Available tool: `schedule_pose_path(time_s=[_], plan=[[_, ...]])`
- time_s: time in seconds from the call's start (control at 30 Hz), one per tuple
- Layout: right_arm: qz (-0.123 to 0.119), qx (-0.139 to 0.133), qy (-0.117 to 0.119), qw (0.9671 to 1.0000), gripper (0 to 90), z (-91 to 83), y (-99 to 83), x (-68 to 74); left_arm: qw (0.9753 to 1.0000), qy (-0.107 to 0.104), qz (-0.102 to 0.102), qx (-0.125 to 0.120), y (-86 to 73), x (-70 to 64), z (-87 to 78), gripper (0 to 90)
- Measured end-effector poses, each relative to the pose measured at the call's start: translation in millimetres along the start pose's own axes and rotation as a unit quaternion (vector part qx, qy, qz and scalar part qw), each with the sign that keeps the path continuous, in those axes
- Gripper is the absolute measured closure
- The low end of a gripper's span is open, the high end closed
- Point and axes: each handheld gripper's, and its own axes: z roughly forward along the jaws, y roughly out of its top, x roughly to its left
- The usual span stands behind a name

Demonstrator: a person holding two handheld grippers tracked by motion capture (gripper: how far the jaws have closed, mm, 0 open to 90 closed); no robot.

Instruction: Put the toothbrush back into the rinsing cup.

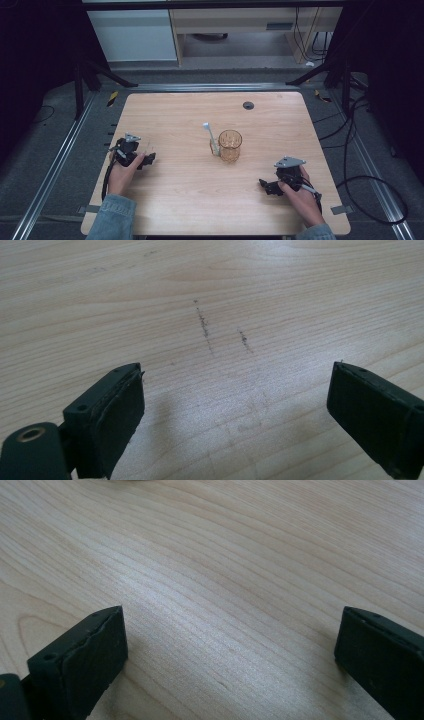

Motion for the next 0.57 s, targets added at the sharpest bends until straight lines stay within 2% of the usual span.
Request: schedule_pose_path(time_s=[0.1,0.17,0.23,0.3,0.33,0.4,0.57], plan=[[-0.001,0.0,0.0,1.0,0.7,0.1,0.0,-0.2,1.0,0.003,0.002,0.007,-1.6,-0.7,4.8,7.3],[-0.001,0.0,0.001,1.0,0.6,0.1,0.0,-0.2,0.9999,-0.01,-0.01,0.007,-5.5,-1.3,10.6,4.9],[-0.001,0.0,0.001,1.0,0.6,0.1,0.0,-0.2,0.9999,-0.009,-0.01,0.006,-5.4,-1.4,10.9,4.4],[-0.001,0.0,0.001,1.0,0.6,0.1,0.0,-0.2,0.9999,-0.009,-0.011,0.001,-6.2,-1.5,11.5,3.5],[0.0,0.0,0.001,1.0,0.7,0.1,0.0,0.0,0.9996,-0.008,-0.012,-0.022,-10.2,-1.3,13.9,2.7],[-0.001,0.0,0.0,1.0,0.9,-0.2,0.0,0.4,0.9994,-0.007,-0.011,-0.031,-10.7,-1.1,16.1,0.6],[-0.001,0.0,0.0,1.0,0.4,0.2,0.1,0.8,0.9995,-0.006,-0.011,-0.03,-10.5,-1.3,16.3,0.0]])
